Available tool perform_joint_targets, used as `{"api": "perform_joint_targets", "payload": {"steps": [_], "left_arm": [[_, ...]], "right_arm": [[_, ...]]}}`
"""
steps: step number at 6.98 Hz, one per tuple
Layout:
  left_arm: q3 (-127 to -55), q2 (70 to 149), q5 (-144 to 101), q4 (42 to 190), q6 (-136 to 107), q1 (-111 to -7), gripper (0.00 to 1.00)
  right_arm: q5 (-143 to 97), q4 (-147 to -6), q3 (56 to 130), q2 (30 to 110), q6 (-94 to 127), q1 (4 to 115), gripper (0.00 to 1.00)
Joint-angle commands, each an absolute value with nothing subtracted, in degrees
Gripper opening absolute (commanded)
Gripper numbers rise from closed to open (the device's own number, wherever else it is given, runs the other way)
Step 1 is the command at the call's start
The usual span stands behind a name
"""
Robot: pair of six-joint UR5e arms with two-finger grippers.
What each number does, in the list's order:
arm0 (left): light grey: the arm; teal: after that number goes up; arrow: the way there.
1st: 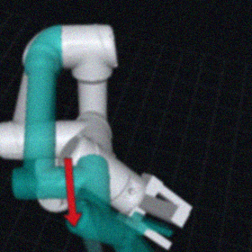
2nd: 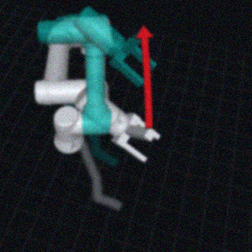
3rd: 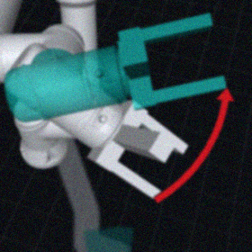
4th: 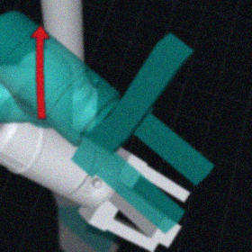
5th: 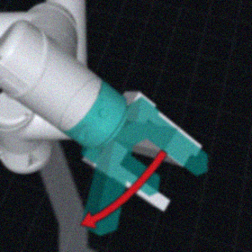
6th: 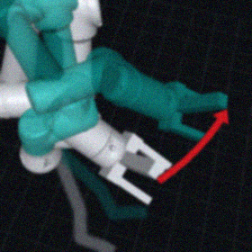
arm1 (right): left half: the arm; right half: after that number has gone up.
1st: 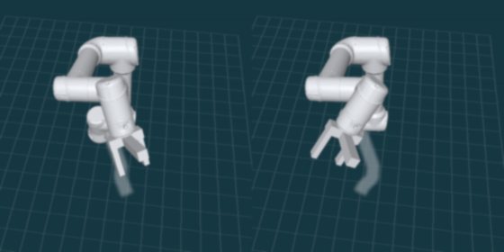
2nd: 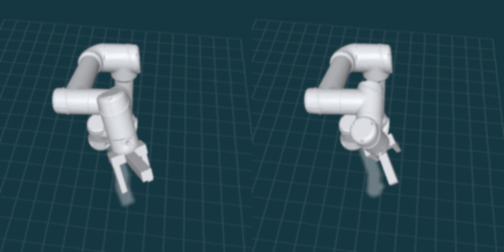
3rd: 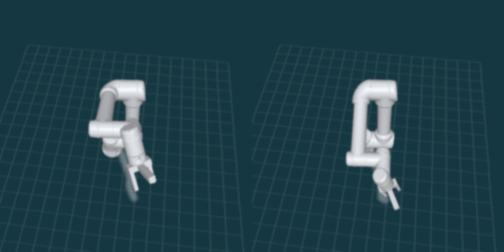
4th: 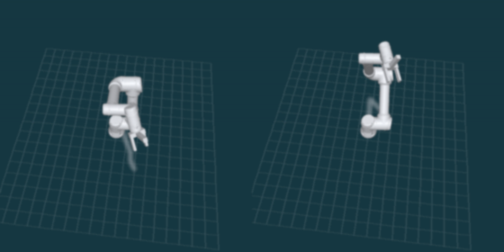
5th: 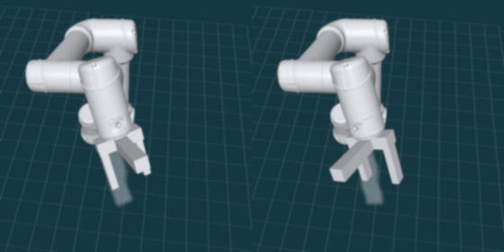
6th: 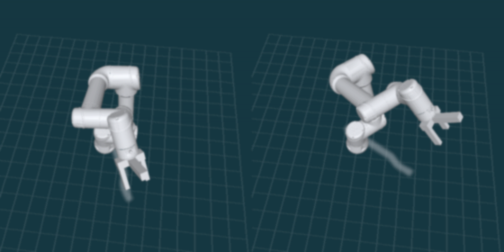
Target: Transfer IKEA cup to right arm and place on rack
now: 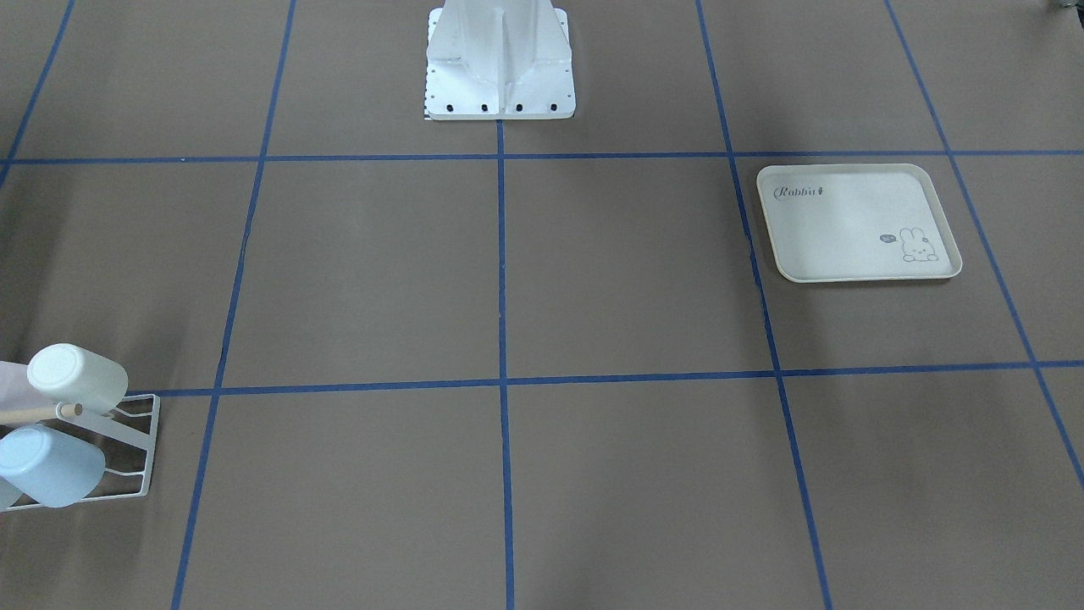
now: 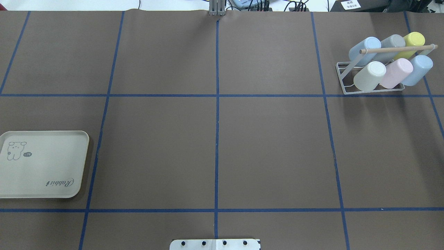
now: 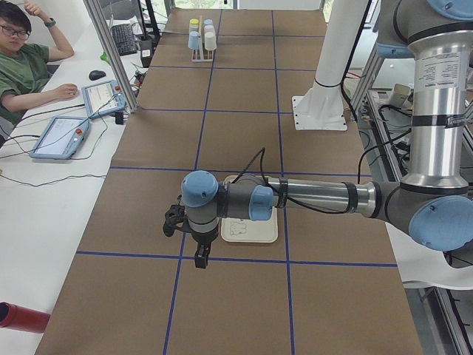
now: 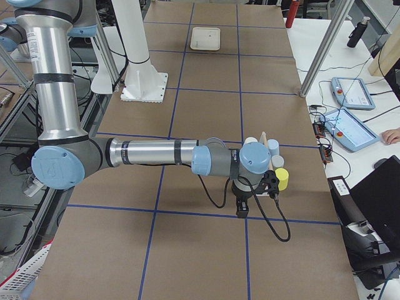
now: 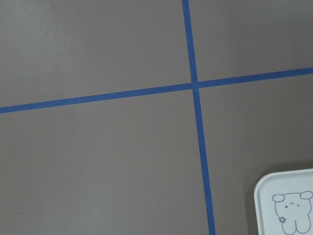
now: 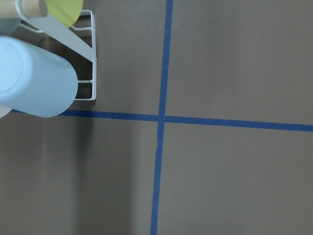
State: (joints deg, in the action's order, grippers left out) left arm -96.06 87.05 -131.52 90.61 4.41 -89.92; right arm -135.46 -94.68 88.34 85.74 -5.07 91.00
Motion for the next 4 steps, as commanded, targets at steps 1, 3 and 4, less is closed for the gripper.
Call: {"api": "perform_joint_targets", "payload": {"steps": [1, 3, 4], "left_arm": [[-96.15, 87.10, -131.57, 90.53, 4.39, -89.91, 1.00], [-96.15, 87.10, -131.49, 90.53, 4.39, -89.91, 1.00], [-96.15, 87.10, -131.48, 90.53, 4.39, -89.83, 1.00]], "right_arm": [[-135.79, -94.48, 90.95, 88.58, -5.18, 90.88, 1.00], [-135.62, -94.40, 92.98, 89.21, -5.18, 90.97, 1.00], [-135.35, -94.22, 92.90, 89.12, -5.19, 90.97, 1.00]]}}
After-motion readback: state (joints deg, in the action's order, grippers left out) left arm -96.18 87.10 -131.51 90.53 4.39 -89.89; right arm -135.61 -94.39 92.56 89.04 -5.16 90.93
